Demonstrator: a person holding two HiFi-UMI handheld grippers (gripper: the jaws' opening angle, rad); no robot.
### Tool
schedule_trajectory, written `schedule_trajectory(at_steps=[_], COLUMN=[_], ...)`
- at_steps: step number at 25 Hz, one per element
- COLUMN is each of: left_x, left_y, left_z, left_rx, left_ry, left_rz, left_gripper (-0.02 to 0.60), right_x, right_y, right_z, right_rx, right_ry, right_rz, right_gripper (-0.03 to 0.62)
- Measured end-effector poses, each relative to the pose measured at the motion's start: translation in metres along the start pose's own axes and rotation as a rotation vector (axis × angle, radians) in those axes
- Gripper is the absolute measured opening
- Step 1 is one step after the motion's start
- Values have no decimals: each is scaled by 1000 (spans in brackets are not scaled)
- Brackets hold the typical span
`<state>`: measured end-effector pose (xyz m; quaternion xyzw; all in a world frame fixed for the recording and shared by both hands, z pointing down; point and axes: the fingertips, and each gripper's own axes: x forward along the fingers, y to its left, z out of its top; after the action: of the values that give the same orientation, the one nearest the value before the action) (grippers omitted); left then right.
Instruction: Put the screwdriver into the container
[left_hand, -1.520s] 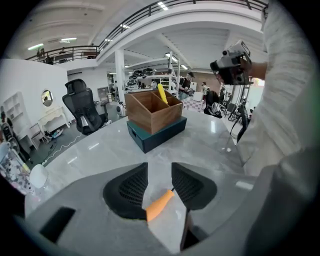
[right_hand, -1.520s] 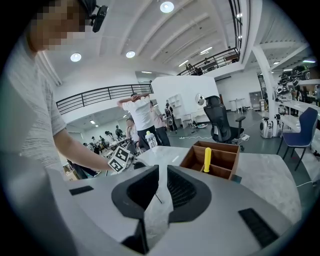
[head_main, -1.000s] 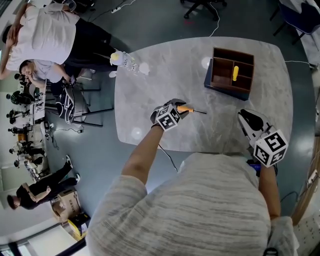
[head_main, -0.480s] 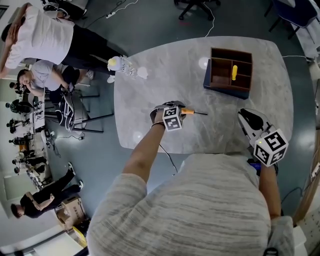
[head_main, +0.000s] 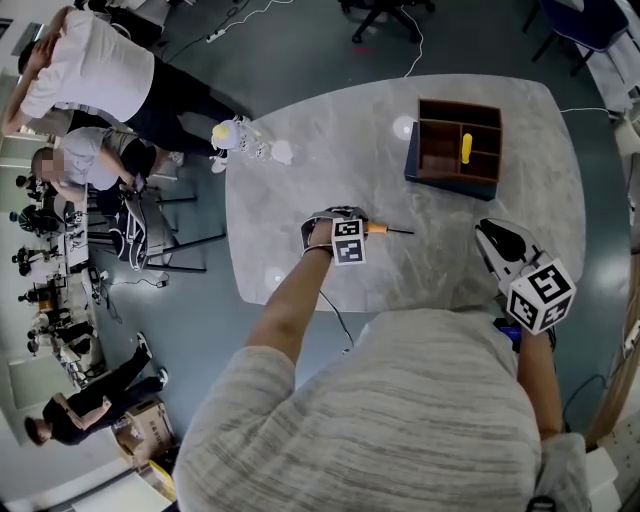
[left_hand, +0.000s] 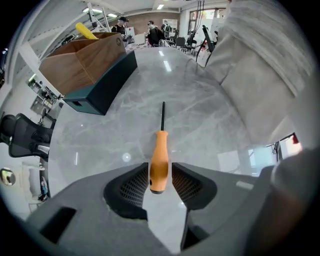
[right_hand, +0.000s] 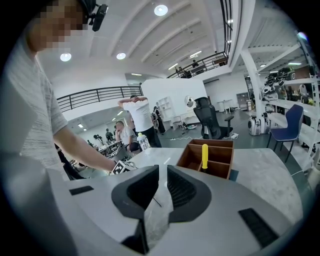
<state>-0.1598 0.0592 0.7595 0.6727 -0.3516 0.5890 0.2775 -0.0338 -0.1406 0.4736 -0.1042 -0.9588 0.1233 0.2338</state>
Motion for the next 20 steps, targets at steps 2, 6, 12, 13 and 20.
schedule_trajectory(at_steps=[2,6,12,13,20], left_x=[3,6,12,11,12], left_y=[0,2,7,7,8], left_z=[-1,-3,-3,-3,-2], left_rx=[16,30,21,14,-51], left_ry=[13,34,43,41,26], left_rz=[-4,3,-2,-5,-13], left_gripper=[152,123,120,119,117], right_x=[1,1,1,1,3], right_y=[-1,-1,-7,-7,-9], right_z=[0,0,0,1,3], right_rx=[2,4,12,13,14], right_ry=[1,4,1,0,-3], right_rz=[-2,-5,-12,-13,-10], right_gripper=[15,14,14,15,14])
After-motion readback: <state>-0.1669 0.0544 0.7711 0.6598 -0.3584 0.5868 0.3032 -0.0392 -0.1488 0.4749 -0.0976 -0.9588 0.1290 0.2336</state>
